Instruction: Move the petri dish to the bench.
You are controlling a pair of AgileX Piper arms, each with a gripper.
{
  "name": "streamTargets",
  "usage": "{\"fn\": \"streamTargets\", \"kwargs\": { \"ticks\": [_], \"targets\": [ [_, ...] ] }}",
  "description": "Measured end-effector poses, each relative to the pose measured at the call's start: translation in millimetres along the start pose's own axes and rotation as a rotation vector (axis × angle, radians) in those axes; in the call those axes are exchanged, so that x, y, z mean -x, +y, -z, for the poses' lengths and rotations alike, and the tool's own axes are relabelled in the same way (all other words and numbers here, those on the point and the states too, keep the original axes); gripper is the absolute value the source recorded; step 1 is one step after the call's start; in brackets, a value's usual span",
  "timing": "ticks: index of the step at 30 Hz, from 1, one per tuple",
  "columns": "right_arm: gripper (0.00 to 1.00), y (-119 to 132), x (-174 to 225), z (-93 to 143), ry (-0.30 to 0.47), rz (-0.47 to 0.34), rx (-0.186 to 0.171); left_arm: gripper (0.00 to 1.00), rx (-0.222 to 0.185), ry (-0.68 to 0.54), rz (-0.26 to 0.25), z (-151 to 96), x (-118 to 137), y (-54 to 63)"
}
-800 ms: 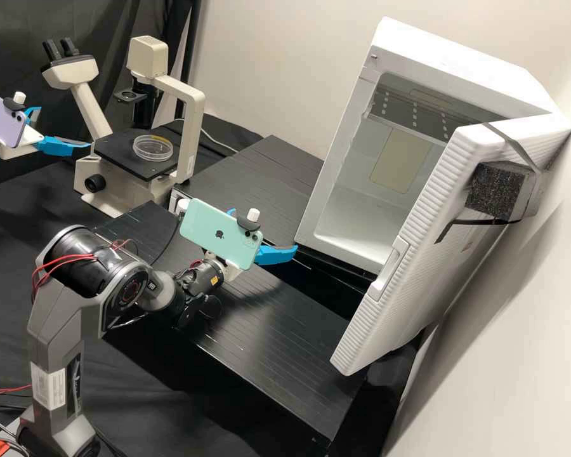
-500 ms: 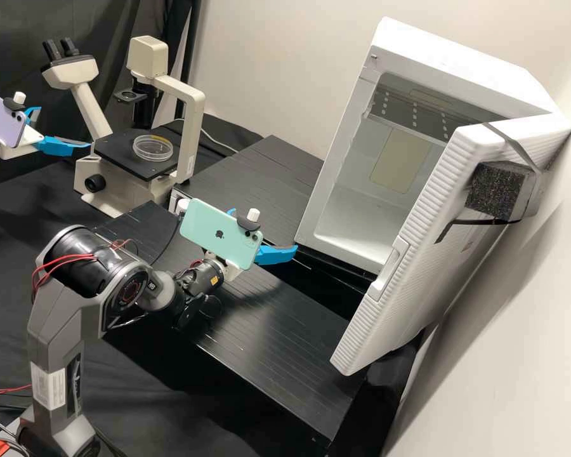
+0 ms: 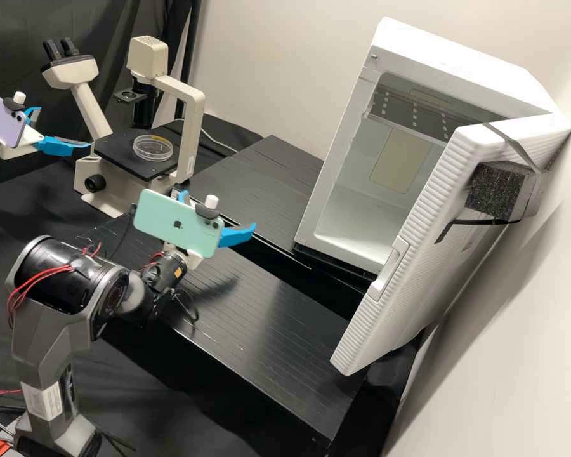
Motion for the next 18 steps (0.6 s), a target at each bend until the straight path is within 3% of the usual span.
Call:
{"fn": "streamTargets", "kwargs": {
  "ticks": [9, 18],
  "targets": [
    [1.00, -24.6, -6.8, 57.1, 0.147, 0.032, 0.015, 1.00, 0.000, 0.000, 0.000, 0.0, 0.0, 0.0],
    [1.00, -43.8, -37.6, 89.0, 0.199, 0.063, 0.051, 1.00, 0.000, 0.000, 0.000, 0.0, 0.0, 0.0]
  ]
}}
